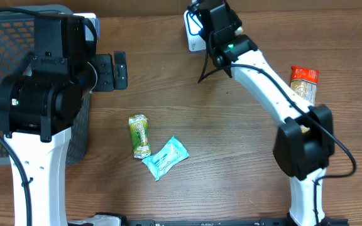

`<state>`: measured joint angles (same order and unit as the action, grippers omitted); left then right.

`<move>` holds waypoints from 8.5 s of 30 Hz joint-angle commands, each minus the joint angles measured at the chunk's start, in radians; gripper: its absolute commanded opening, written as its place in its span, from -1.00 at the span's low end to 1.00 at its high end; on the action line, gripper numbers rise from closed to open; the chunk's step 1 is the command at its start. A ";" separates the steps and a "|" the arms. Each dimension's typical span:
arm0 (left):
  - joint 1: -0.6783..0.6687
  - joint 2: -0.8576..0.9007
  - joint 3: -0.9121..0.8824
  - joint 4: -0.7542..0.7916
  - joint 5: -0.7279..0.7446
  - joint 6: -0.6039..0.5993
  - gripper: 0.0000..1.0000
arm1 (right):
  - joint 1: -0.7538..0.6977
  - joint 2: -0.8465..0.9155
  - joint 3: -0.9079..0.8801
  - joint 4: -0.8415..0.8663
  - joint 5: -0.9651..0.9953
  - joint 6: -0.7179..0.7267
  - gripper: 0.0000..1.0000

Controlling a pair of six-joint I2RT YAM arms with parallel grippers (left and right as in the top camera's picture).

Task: Scan the item barcode
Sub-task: 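Lift the cream tube to the white scanner with the right gripper, then carry the cream tube right and set it beside the spaghetti pack, then reach the right gripper to the blue wet-wipe pack and grasp it, then lift the wet-wipe pack and move it toward the scanner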

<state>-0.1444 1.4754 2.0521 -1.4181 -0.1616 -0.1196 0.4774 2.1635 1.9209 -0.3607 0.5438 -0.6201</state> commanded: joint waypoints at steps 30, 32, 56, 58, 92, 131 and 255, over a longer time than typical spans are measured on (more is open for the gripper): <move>-0.007 0.004 0.003 0.000 -0.003 0.008 1.00 | -0.021 0.220 0.021 0.344 0.185 -0.405 -0.93; -0.007 0.004 0.003 0.001 -0.003 0.008 1.00 | -0.020 0.220 0.021 0.345 0.185 -0.406 -0.93; -0.007 0.004 0.003 0.001 -0.003 0.008 1.00 | 0.000 0.034 0.020 0.029 0.001 -0.029 -0.93; -0.007 0.004 0.003 0.001 -0.003 0.008 0.99 | -0.006 -0.058 0.020 -0.114 -0.125 0.124 -0.92; -0.007 0.004 0.003 0.001 -0.003 0.008 0.99 | -0.470 -0.300 -0.443 -0.737 -0.699 0.693 -0.17; -0.007 0.004 0.003 0.001 -0.003 0.008 0.99 | 0.192 -0.053 -0.529 -0.489 -1.318 0.590 0.26; -0.007 0.004 0.003 0.001 -0.002 0.008 0.99 | -0.249 -0.078 -0.743 -0.372 -1.029 0.369 0.04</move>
<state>-0.1444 1.4757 2.0521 -1.4189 -0.1616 -0.1196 0.2207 2.0312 1.2926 -0.7795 -0.5159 -0.3115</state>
